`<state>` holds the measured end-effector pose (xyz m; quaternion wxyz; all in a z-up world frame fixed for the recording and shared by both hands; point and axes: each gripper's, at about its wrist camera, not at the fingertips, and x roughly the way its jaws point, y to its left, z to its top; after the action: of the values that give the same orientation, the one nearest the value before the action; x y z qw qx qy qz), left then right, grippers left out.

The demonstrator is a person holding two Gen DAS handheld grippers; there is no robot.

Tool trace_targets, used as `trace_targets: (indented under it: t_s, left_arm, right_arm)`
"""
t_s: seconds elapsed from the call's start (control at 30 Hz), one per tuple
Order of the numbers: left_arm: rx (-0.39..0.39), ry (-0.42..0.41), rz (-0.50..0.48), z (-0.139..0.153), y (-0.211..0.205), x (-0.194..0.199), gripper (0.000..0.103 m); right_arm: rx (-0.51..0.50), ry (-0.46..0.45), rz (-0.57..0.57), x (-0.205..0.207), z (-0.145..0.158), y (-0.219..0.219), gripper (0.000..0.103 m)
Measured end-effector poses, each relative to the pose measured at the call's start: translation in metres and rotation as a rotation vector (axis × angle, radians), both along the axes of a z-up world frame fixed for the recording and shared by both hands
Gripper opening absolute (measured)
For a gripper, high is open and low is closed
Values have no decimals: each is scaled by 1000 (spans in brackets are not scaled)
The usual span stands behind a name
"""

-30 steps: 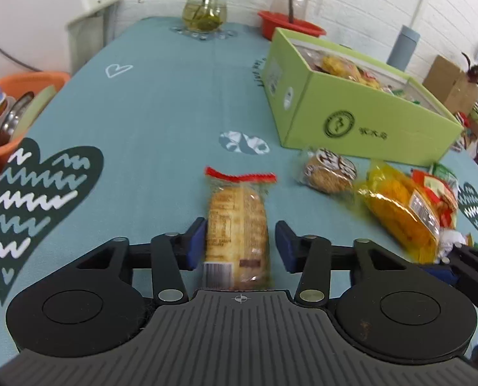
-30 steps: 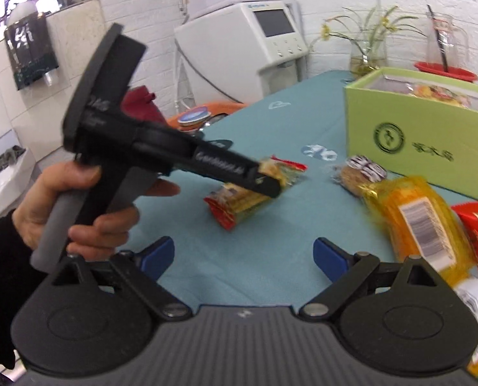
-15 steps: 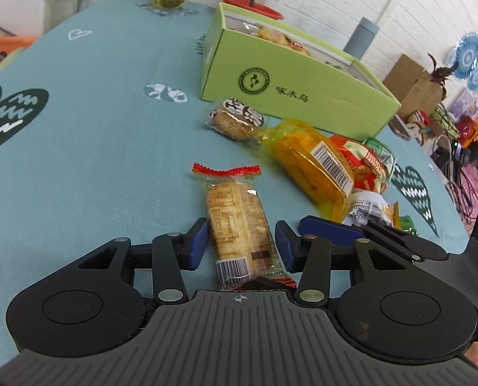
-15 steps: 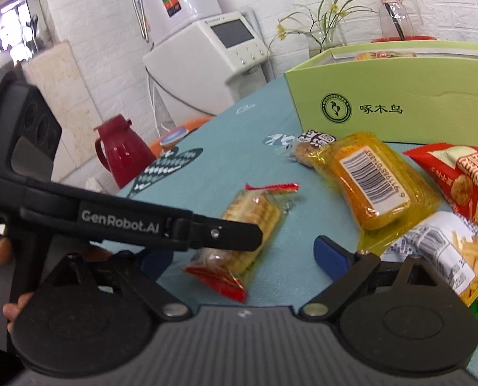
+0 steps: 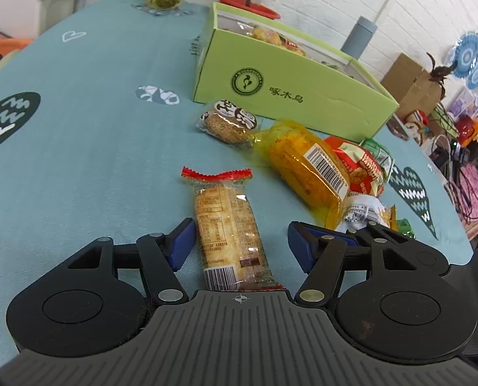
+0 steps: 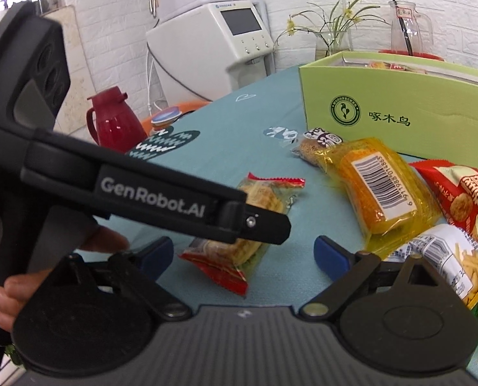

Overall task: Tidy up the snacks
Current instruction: 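Carry the wafer roll into the green box and open the left gripper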

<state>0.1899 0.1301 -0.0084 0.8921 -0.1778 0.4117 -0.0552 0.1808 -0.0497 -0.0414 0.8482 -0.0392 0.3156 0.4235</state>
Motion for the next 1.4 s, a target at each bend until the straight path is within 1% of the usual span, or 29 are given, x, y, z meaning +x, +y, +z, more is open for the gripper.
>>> trace_targets:
  t_s: [0.1, 0.17, 0.2, 0.27, 0.33, 0.4, 0.47, 0.5, 0.53, 0.57, 0.6, 0.67, 0.73, 0.8, 0.87, 0.97, 1.03, 1.1, 1.17, 1.23, 1.33, 1.4]
  left_arm:
    - [-27, 7, -5, 1, 8, -2, 46]
    - [-46, -9, 0, 4, 16, -8, 46]
    - [-53, -17, 6, 5, 20, -9, 46]
    - [-64, -23, 6, 6, 25, -9, 46]
    - [-71, 1, -3, 1, 25, -5, 42]
    - [-67, -4, -10, -1, 22, -5, 41]
    - [-53, -9, -14, -1, 20, -5, 40]
    - [-49, -11, -21, -2, 18, -4, 26]
    - [-49, -6, -34, -3, 16, -3, 18]
    - [-42, -9, -29, -2, 15, -3, 17]
    - [-31, -12, -19, -1, 13, -2, 17]
    - [16, -41, -15, 9, 5, -3, 16]
    - [22, -70, 1, 24, 2, 0, 17]
    - [15, -103, 10, 41, 1, 7, 17]
    - [18, -143, -2, 62, -4, 23, 17]
    - [29, -188, -34, 89, -16, 58, 17]
    - [28, -207, -70, 105, -29, 92, 16]
    - [44, -215, -103, 115, -45, 128, 16]
    - [69, -211, -132, 120, -61, 164, 15]
    - [88, -191, -153, 117, -74, 199, 15]
    - [102, -127, -171, 102, -85, 244, 14]
    - [94, -68, -170, 85, -86, 265, 14]
  right_arm:
    - [-9, 22, -4, 0, 4, 1, 93]
    - [4, 26, 17, -4, 10, 3, 93]
    - [0, 8, 26, -6, 13, 6, 93]
    - [-35, -62, 36, -12, 18, 15, 93]
    - [-70, -109, 40, -12, 19, 24, 89]
    - [-85, -95, 39, -5, 16, 28, 77]
    - [-91, -65, 30, 1, 11, 27, 73]
    - [-92, -53, 31, 2, 9, 27, 70]
    - [-90, -39, 37, 3, 6, 27, 69]
    - [-83, -49, 42, 1, 5, 28, 66]
    - [-89, -58, 38, 0, 5, 30, 66]
    - [-105, -86, 39, -3, 9, 33, 67]
    - [-106, -126, 48, -4, 17, 34, 67]
    - [-75, -159, 43, 0, 31, 28, 67]
    - [-50, -209, 35, 8, 47, 23, 68]
    - [-34, -286, 21, 30, 69, 14, 72]
    - [-55, -354, 5, 50, 83, 7, 73]
    - [-70, -383, -26, 77, 95, -3, 73]
    - [-76, -371, -58, 111, 105, -15, 73]
    - [-92, -339, -79, 146, 110, -24, 75]
    - [-135, -270, -78, 194, 108, -31, 75]
    - [-152, -200, -69, 221, 96, -34, 75]
